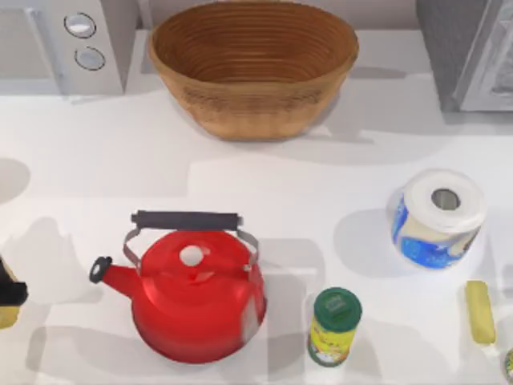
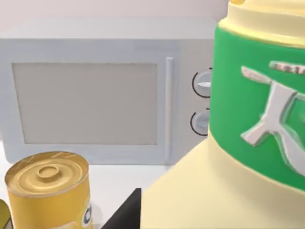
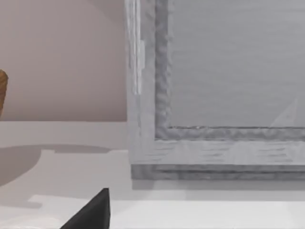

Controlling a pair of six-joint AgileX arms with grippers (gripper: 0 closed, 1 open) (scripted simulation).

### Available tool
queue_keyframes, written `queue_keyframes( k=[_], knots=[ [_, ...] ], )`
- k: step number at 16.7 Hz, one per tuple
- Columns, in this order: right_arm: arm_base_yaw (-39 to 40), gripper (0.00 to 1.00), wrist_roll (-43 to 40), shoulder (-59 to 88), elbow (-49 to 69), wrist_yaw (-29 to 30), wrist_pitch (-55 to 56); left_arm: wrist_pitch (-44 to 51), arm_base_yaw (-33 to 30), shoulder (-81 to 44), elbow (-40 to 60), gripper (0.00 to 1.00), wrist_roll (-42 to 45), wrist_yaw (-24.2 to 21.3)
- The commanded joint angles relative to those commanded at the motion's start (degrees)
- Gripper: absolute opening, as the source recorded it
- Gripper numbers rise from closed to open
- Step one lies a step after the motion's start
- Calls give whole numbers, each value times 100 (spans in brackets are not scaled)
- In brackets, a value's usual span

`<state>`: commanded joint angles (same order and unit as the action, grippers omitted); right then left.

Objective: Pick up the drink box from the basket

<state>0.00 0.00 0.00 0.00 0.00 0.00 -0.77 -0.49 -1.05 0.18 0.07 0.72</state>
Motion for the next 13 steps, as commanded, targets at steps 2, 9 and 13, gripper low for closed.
queue_keyframes(
  k=[2, 9, 13],
  knots=[
    [0, 100, 0, 0, 0, 0, 0, -321, -126, -323, 65, 0, 2, 230],
    [0, 100, 0, 0, 0, 0, 0, -2578, -901, -3029, 494, 0, 38, 1685],
    [0, 100, 0, 0, 0, 0, 0, -3798, -1319, -4563, 735, 0, 66, 2471]
  ],
)
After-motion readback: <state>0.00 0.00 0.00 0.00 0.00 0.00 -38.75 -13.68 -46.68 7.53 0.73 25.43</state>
